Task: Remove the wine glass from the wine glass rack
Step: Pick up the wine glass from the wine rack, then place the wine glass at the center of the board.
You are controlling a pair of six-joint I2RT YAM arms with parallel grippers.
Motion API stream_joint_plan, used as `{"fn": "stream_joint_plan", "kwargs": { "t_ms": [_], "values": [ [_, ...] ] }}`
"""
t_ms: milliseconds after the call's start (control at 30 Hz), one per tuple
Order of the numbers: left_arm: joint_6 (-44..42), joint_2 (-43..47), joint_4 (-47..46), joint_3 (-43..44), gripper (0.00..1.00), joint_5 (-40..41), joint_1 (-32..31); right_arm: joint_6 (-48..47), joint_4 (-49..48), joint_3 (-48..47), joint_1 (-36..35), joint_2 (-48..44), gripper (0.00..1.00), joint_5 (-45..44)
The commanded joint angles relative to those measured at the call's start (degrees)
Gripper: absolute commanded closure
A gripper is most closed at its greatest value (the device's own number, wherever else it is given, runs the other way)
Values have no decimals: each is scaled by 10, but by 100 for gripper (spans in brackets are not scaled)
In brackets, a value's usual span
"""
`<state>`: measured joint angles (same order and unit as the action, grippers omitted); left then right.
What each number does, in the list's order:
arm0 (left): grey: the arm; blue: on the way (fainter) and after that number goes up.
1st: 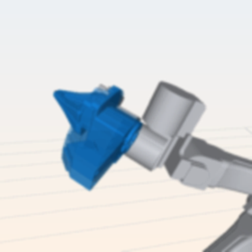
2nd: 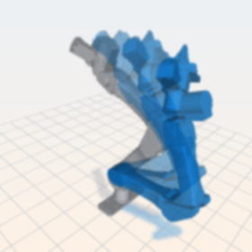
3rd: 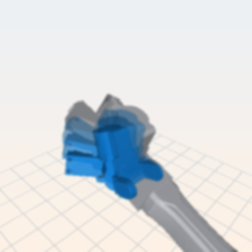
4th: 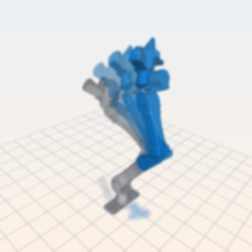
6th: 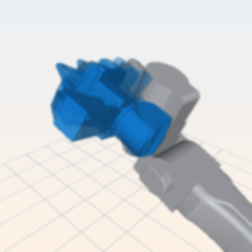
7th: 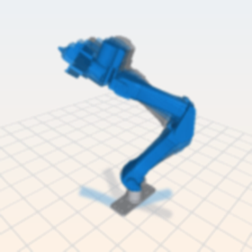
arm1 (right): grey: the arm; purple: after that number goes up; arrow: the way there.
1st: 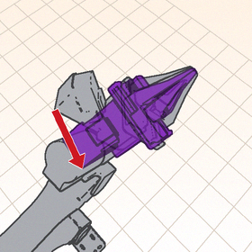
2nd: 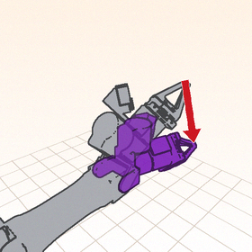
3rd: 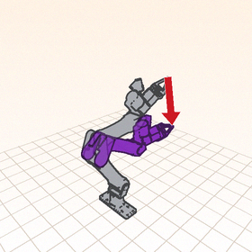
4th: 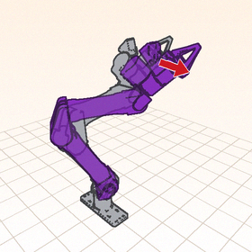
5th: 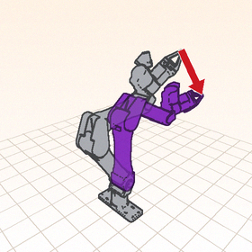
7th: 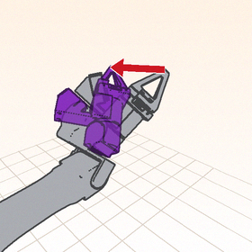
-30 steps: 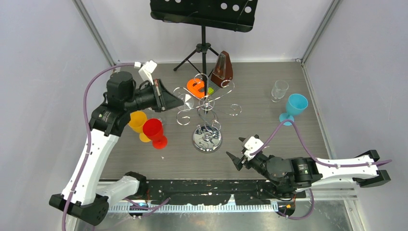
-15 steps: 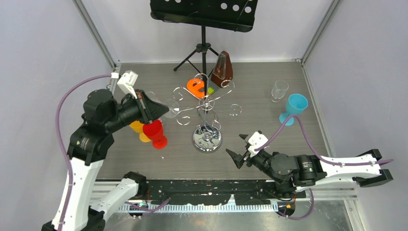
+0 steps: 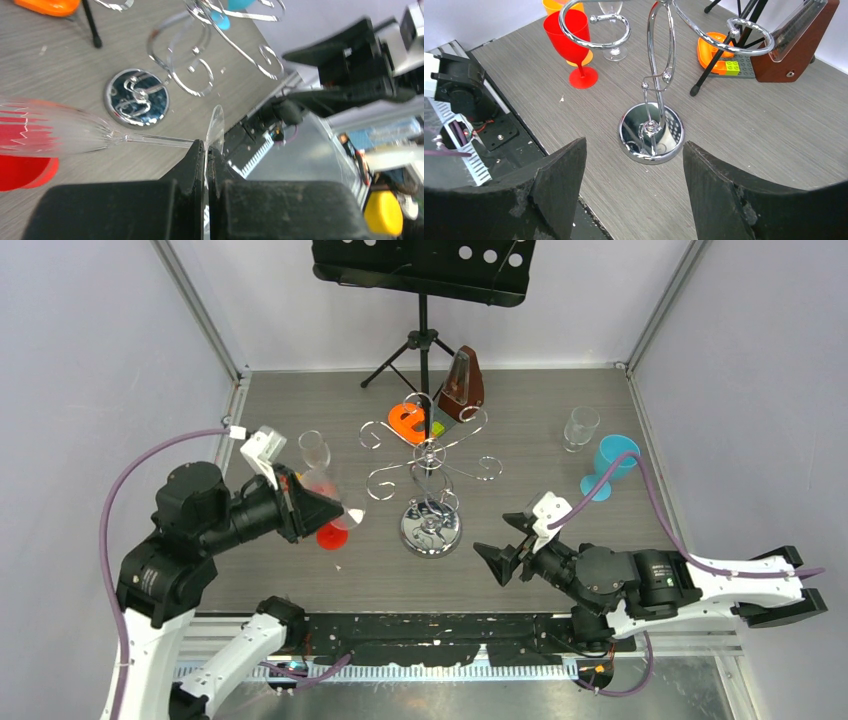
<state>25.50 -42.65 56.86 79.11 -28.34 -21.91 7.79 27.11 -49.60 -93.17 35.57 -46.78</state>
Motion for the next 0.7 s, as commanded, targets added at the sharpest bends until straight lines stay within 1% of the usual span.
{"fn": "stream_joint_plan", "kwargs": {
  "t_ms": [0, 100, 300, 400, 533, 667],
  "values": [
    [-24, 27, 18, -24, 100, -3, -60, 56, 37, -38, -2, 15, 23, 5],
    [-17, 35, 15, -45, 100, 36, -119, 72, 52, -48, -2, 25, 23, 11],
    [7, 48, -6, -81, 100, 106, -219, 132, 89, -64, -2, 35, 23, 22],
    [14, 45, -11, -90, 100, 148, -279, 162, 106, -71, -2, 33, 23, 29],
    [33, 22, -12, -84, 100, 250, -404, 209, 119, -78, -2, 33, 24, 38],
    [51, -6, -6, -74, 100, 354, -501, 247, 123, -75, -1, 31, 24, 53]
  ]
}}
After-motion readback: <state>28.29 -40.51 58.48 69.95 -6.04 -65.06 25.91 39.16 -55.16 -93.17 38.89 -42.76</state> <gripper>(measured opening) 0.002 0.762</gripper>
